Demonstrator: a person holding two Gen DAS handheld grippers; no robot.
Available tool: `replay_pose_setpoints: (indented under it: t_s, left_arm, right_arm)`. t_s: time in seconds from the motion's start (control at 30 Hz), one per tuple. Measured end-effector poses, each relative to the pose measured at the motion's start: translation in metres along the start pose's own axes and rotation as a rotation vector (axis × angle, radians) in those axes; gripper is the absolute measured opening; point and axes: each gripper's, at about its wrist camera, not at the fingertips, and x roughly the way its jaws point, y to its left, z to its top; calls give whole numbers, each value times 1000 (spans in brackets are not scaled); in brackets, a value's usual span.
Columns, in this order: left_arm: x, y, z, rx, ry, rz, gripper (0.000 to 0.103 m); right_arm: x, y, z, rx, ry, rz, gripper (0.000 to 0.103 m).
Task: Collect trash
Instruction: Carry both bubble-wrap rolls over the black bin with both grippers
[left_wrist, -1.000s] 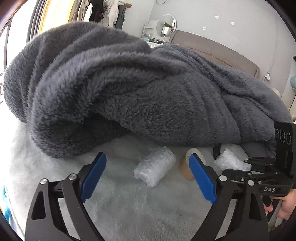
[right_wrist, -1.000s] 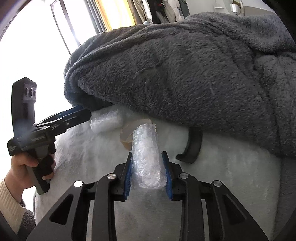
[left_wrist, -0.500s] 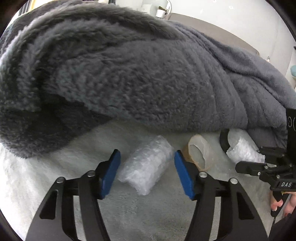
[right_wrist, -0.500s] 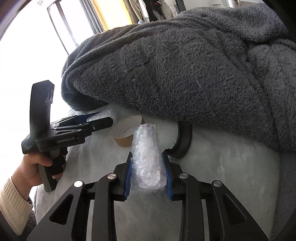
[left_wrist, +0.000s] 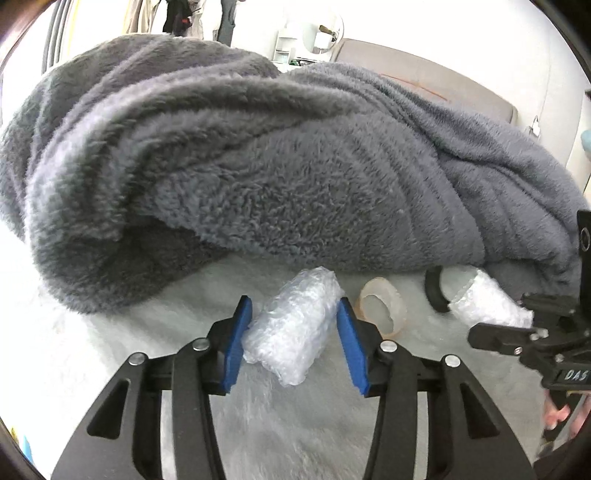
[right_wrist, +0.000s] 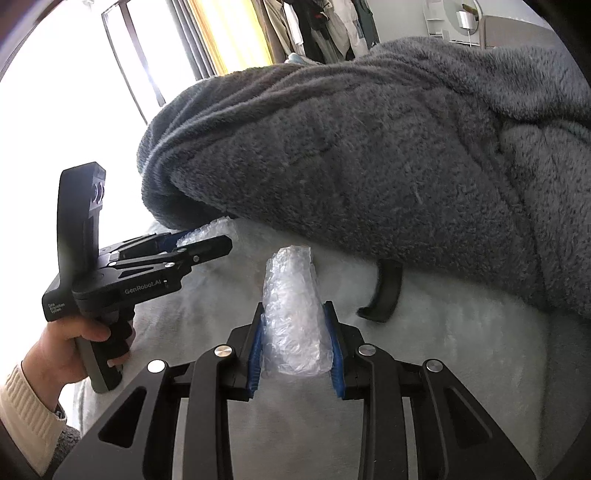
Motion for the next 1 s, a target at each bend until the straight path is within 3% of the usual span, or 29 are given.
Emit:
replay_pose_setpoints:
  t_s: [0.37, 0.53, 1.0]
  left_arm:
    - [-67, 2, -27, -2, 2, 57, 48]
    - [-98, 8, -45, -66, -8, 70, 48]
    - [-178, 34, -98, -117, -12, 199, 48]
  right_arm:
    - [-21, 61, -12, -39, -10, 3, 30]
    - [-27, 79, -21, -28, -8, -17, 30]
    - [-33, 153, -46, -66, -7, 26, 30]
